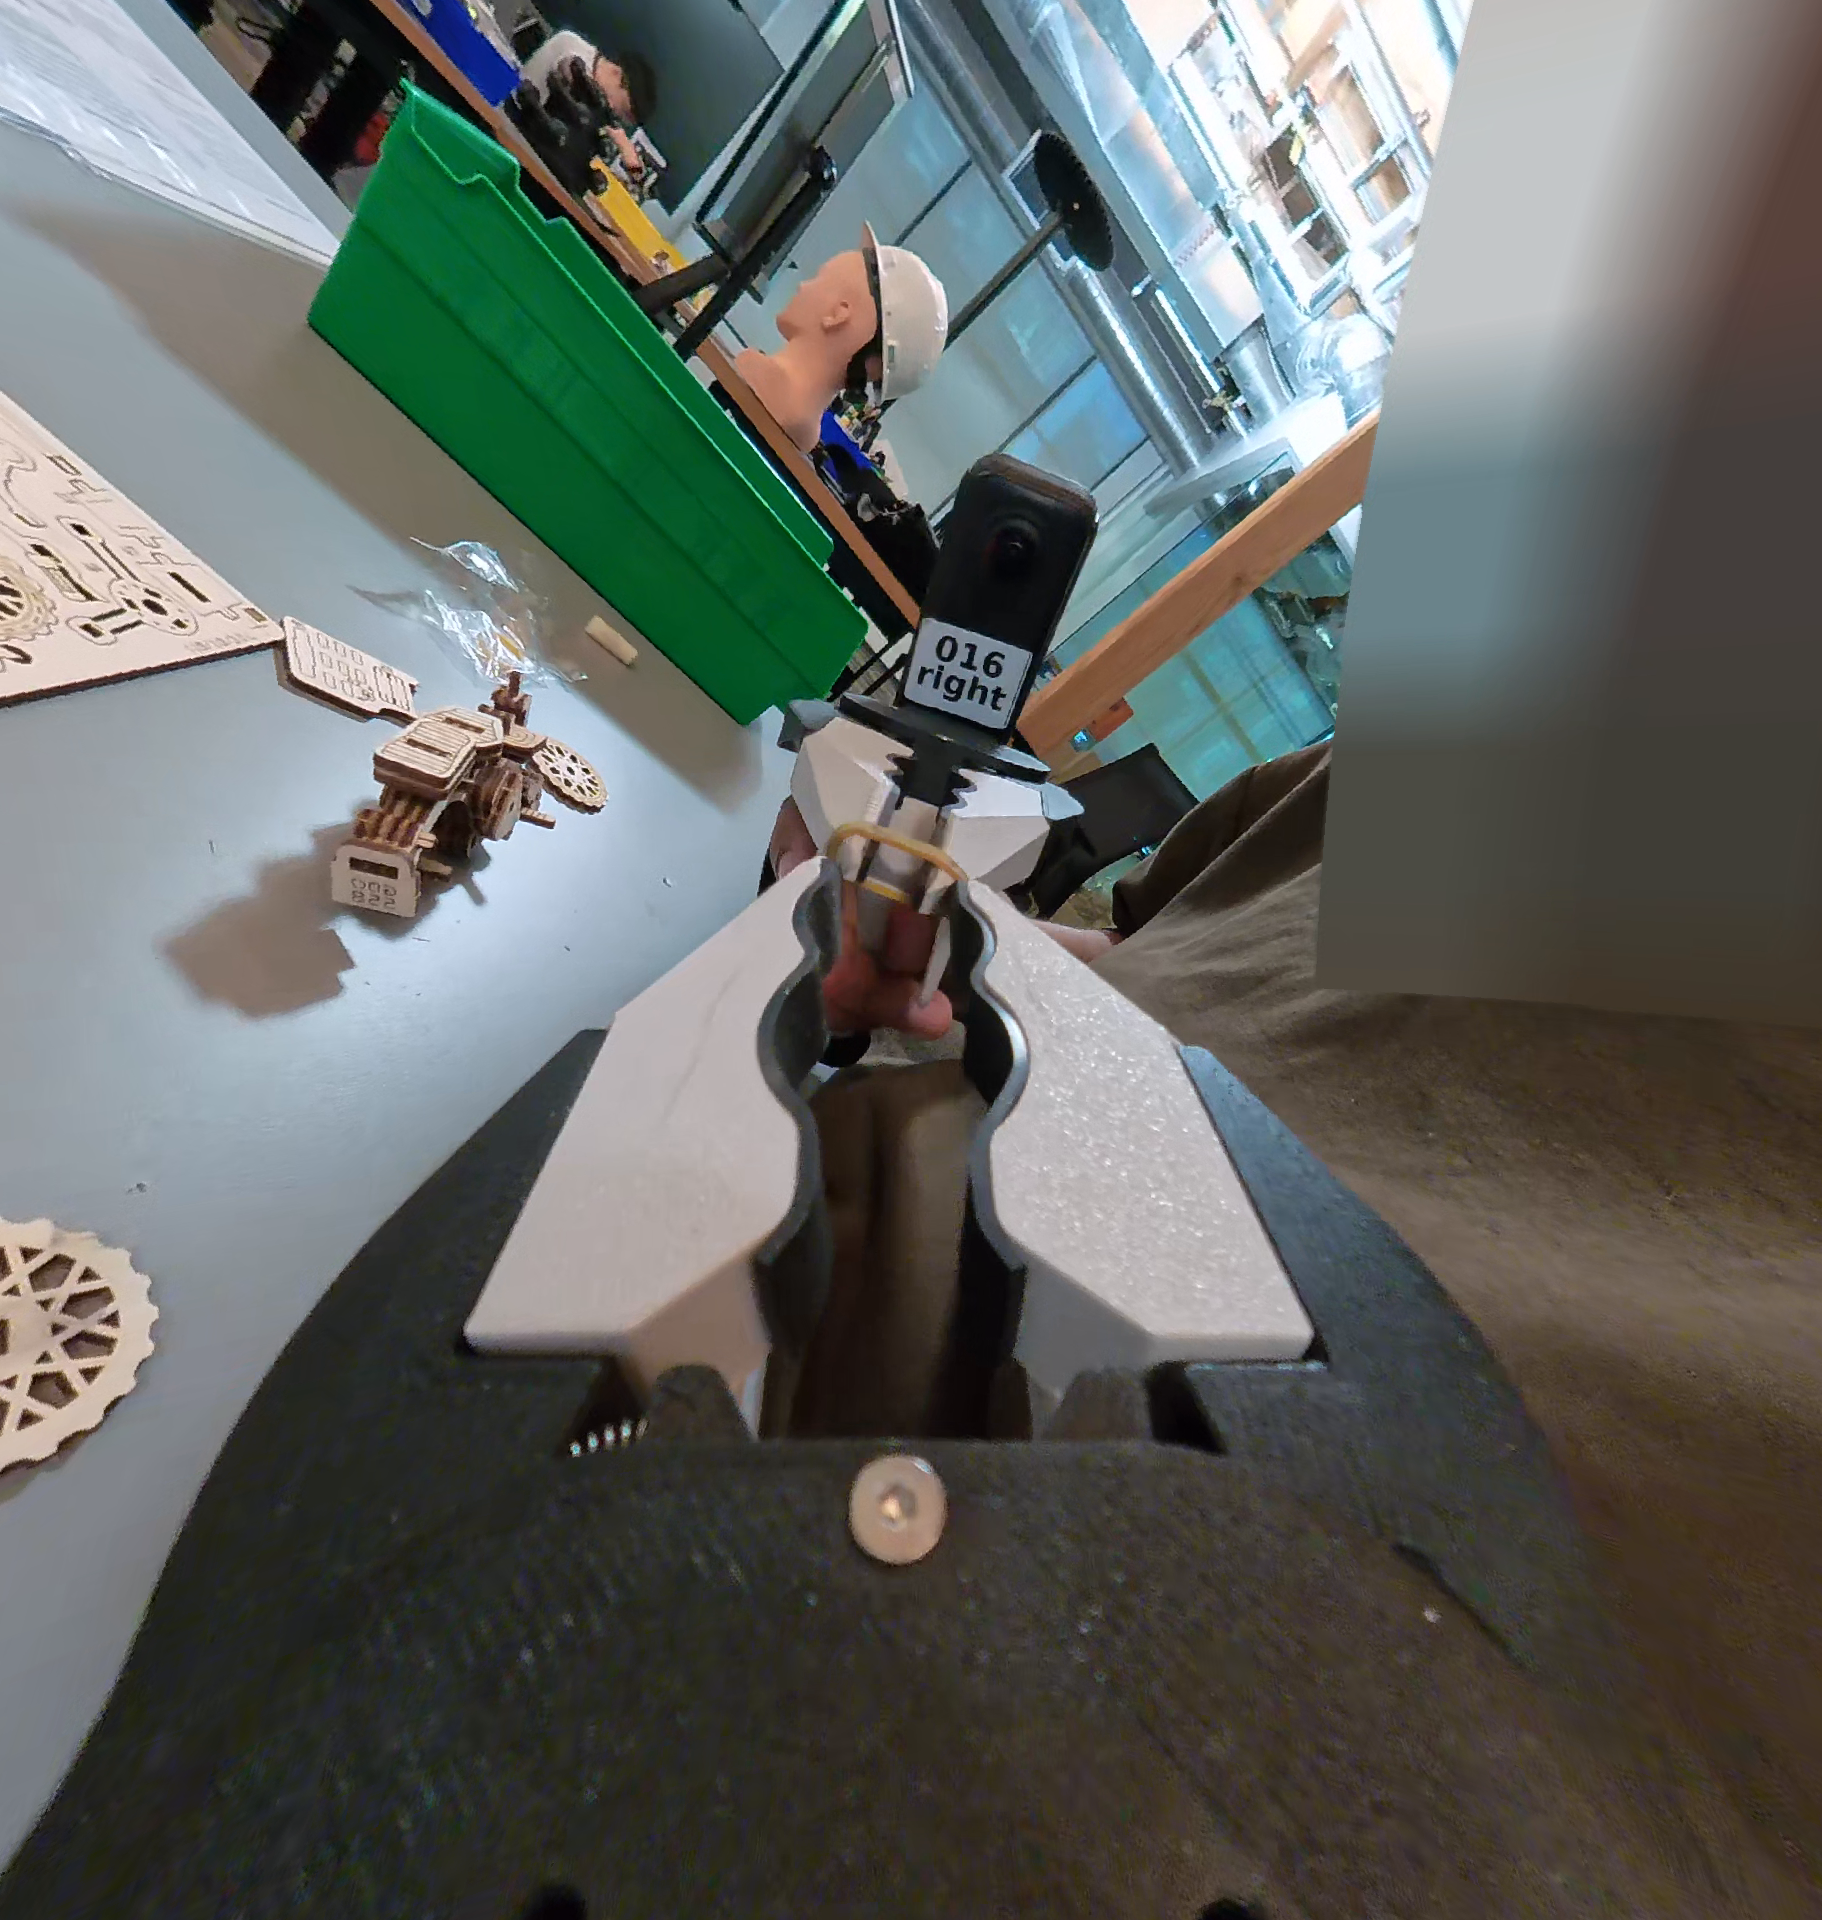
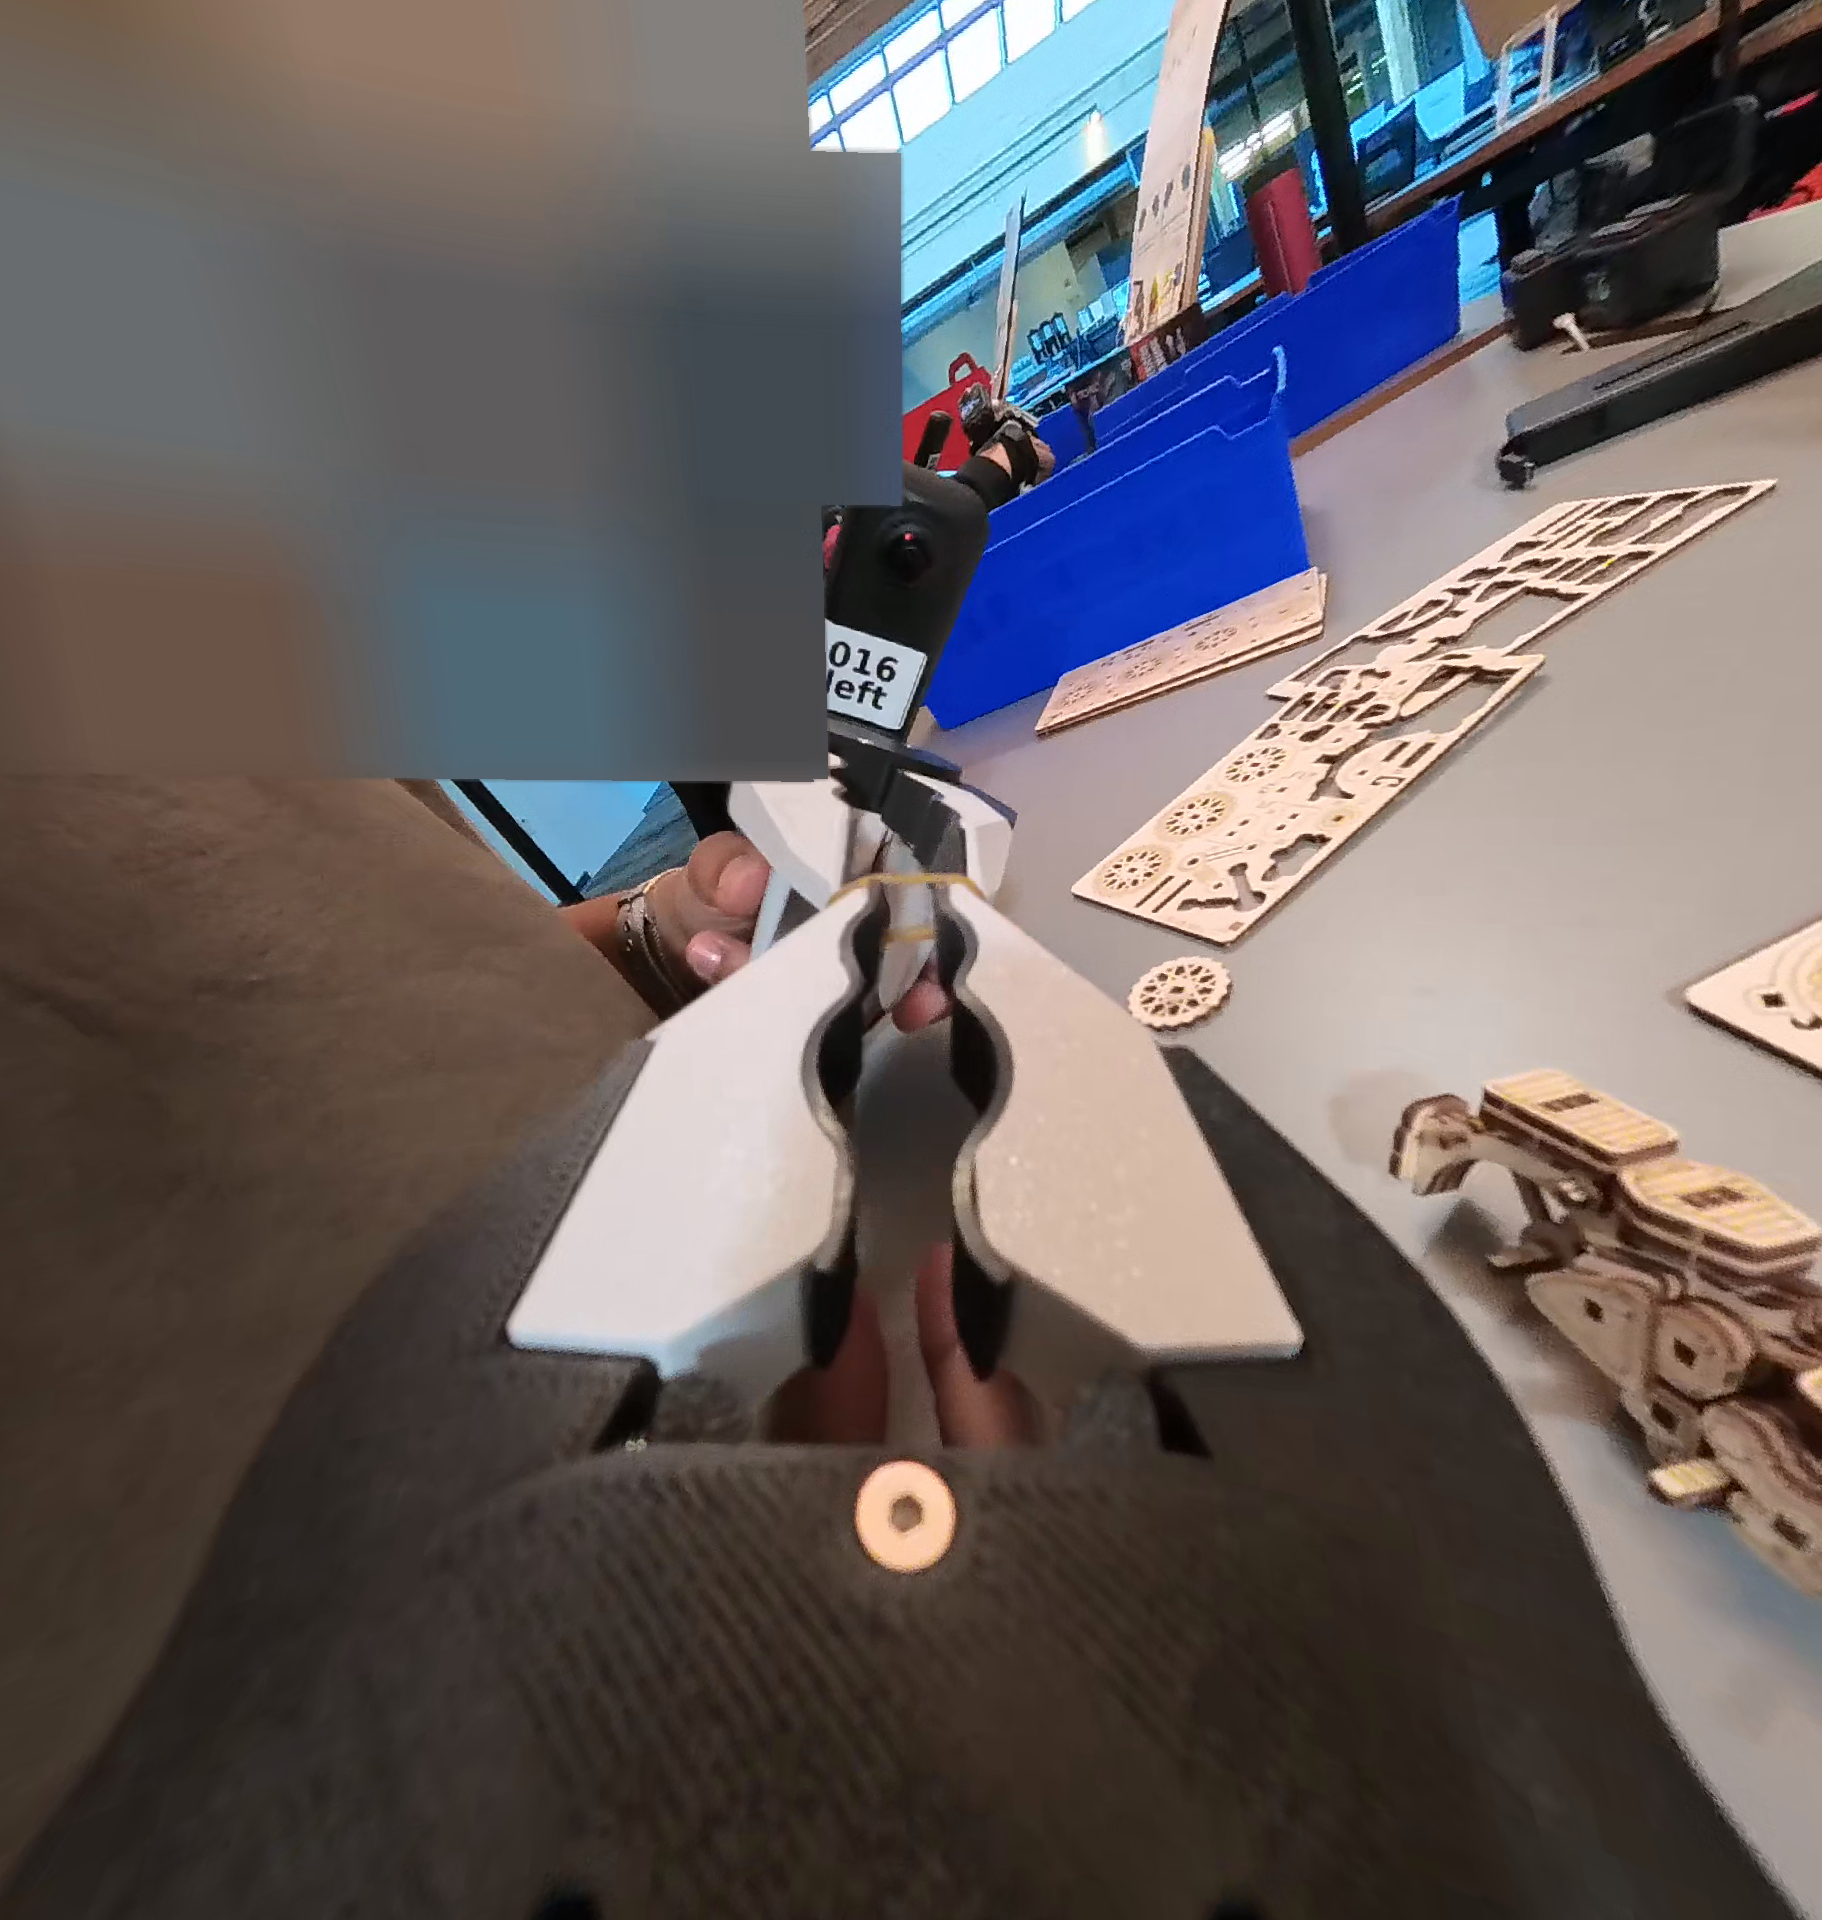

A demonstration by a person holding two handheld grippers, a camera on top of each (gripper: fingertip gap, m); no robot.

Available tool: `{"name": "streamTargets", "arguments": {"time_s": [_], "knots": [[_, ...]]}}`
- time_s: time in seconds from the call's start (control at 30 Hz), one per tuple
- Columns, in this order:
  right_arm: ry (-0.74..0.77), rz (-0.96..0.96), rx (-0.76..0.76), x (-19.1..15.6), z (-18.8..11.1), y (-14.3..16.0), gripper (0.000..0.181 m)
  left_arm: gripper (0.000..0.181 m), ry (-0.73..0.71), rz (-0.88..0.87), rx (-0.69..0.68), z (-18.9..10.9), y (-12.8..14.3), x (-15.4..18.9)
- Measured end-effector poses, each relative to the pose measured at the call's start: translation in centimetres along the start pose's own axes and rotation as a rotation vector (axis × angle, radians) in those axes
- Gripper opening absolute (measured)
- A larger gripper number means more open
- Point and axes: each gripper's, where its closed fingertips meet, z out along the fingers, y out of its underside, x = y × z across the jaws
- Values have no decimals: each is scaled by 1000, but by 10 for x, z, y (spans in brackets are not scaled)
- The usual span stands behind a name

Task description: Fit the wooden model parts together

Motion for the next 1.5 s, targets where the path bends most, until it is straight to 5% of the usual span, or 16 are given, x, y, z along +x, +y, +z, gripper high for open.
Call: {"name": "streamTargets", "arguments": {"time_s": [0.57, 0.93, 1.0, 1.2, 1.37, 1.5], "knots": [[-4, -27, 5, 0, -3, -2, 18, 11, 71, -34, 8, 3, 0, 10], [131, -251, -127, 13, -12, 6, 18, 15, 54, -107, 40, -6, -11, 3], [140, -255, -124, 15, -14, 3, 18, 14, -53, -67, 37, -15, -18, -8], [154, -251, -153, 20, -13, 7, 18, 21, -795, 276, -304, -66, 5, -91], [151, -275, -190, 19, -9, 14, 18, 49, -992, 399, -498, -76, 24, -113], [150, -266, -194, 20, -9, 15, 17, 47, -1005, 424, -519, -76, 28, -118]]}}
